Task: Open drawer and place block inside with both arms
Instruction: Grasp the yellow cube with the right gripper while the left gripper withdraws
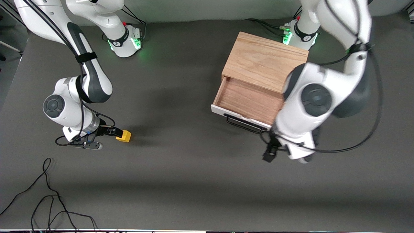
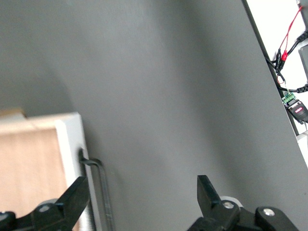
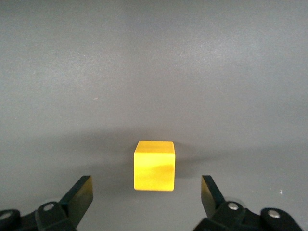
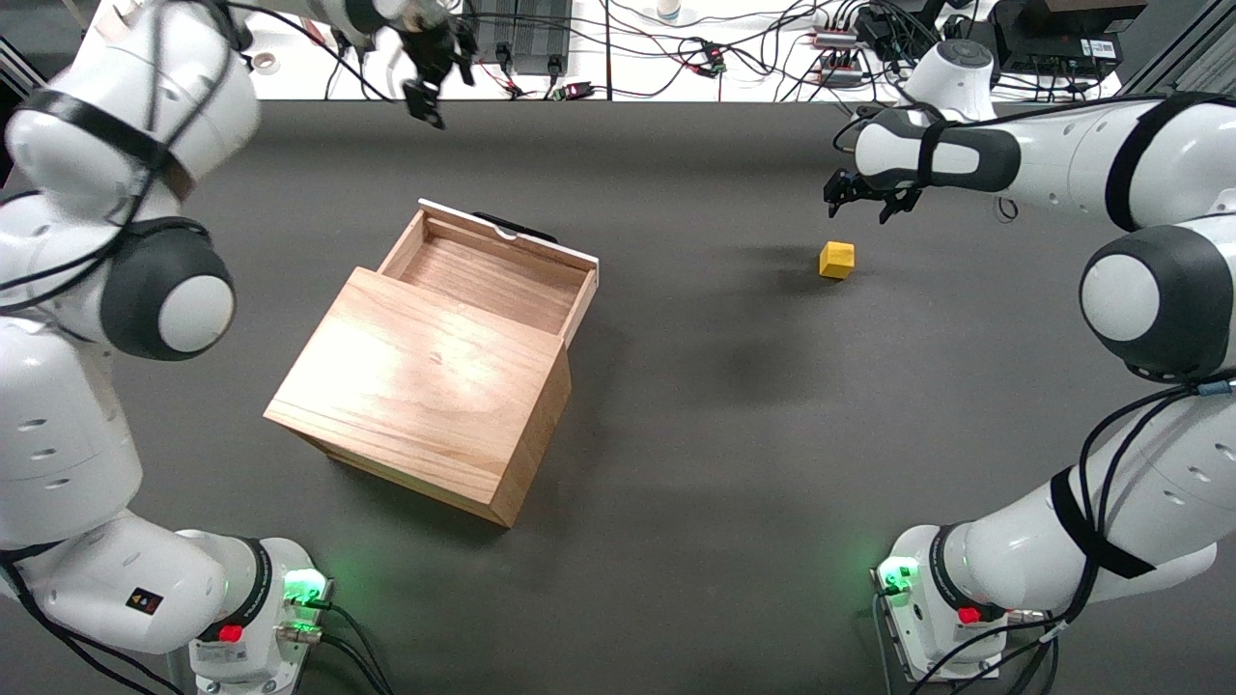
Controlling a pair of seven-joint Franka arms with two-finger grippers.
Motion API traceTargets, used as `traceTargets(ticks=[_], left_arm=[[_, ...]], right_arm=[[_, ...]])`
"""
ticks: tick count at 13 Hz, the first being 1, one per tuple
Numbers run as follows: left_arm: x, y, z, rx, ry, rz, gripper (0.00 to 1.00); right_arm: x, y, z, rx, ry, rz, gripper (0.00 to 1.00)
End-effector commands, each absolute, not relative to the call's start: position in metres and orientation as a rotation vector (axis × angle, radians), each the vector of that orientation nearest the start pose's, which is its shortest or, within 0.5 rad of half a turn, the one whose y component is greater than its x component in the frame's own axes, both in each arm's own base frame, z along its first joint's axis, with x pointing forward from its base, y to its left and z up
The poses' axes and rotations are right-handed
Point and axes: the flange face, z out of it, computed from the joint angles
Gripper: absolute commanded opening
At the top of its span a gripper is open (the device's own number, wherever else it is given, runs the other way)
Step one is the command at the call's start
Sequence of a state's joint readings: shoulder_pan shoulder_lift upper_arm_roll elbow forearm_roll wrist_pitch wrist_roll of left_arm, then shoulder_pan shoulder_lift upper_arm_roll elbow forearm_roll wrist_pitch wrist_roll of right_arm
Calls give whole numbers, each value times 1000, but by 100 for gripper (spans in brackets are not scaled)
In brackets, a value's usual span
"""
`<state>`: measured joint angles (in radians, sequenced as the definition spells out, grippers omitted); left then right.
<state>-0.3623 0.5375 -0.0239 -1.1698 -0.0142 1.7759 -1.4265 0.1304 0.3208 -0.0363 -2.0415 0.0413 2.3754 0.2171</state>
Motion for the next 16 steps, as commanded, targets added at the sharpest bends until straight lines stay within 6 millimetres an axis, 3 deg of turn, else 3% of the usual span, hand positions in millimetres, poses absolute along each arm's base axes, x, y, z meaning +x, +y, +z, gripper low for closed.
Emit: traceTargets(ticks=[1,6,9,12,13,16], left_arm=[[658,-213,531,-2878,-1382,35,100],[626,-97,575,-3012,-913,176,100],[603,-63,580,-3069,-706,191,100],[586,-47,584,-3103,-543,190,100],[581,-43,587,-3109,-502,181,100],[566,-25,592,-3151,-288,115,100]], right_arm=[[599,61,259,-3088,285,-65,100],[584,59,218,-3095,287,-67,100],[574,57,200,-3095,295,-92,100],[573,57,198,-3095,295,-92,100],[572,58,198,-3095,291,-89,95],[572,58,200,-3096,276,-90,66]])
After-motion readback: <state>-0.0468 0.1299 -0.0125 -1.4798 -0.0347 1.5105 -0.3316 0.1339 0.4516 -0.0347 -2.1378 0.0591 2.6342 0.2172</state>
